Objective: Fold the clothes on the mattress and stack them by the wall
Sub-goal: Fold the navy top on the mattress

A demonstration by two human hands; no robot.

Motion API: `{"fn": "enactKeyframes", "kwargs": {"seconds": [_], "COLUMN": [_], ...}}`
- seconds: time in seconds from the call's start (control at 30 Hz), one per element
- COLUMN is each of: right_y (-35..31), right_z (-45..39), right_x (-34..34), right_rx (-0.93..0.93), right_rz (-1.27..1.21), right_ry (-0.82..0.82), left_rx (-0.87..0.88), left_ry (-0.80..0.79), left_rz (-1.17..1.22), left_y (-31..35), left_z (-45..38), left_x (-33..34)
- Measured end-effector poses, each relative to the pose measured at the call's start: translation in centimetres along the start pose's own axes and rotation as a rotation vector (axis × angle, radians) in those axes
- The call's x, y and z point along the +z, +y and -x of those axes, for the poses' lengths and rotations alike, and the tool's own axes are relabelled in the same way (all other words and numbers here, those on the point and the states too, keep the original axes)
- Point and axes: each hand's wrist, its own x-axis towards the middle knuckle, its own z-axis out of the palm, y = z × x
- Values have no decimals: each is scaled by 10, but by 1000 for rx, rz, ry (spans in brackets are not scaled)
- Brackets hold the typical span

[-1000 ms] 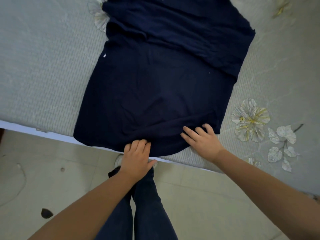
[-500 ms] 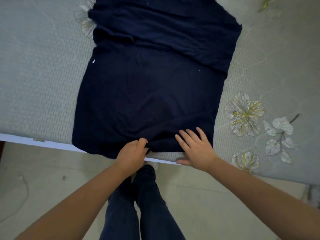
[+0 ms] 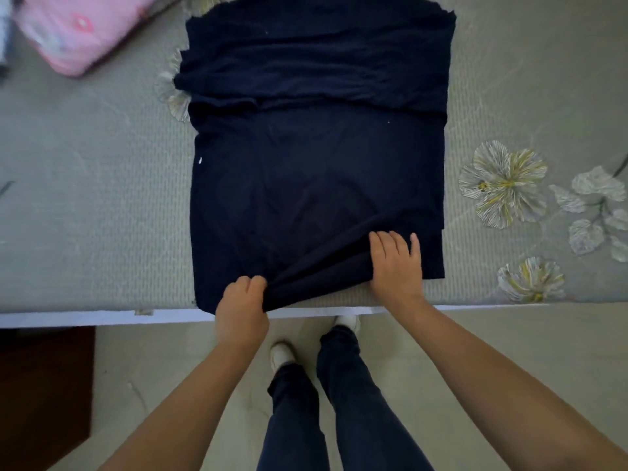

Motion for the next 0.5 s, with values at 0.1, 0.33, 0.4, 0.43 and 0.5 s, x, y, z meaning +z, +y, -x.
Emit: {"fn": "enactKeyframes", "kwargs": {"seconds": [0.1,0.33,0.4,0.43,0.5], "right_y": [19,46,33,25,11], "right_z": [9,69,100,116,142], "right_x": [-5,-23,-29,-30,-34], "right_rx": [-55,-22,-6,25,36], "right_rz": [-64,-24,-23,-22,45], "right_ry": [83,-167,-186,-168,-111], "left_rx": [-98,125,230,273,363], "left_ry": [40,183,205,202,199], "left_rz": [-47,54,16,-27,-150], "left_y": [-32,-72,-83,-92,-112], "left_z": [-1,21,37,47,70], "left_x": [-3,-22,-29,-32,-39]}}
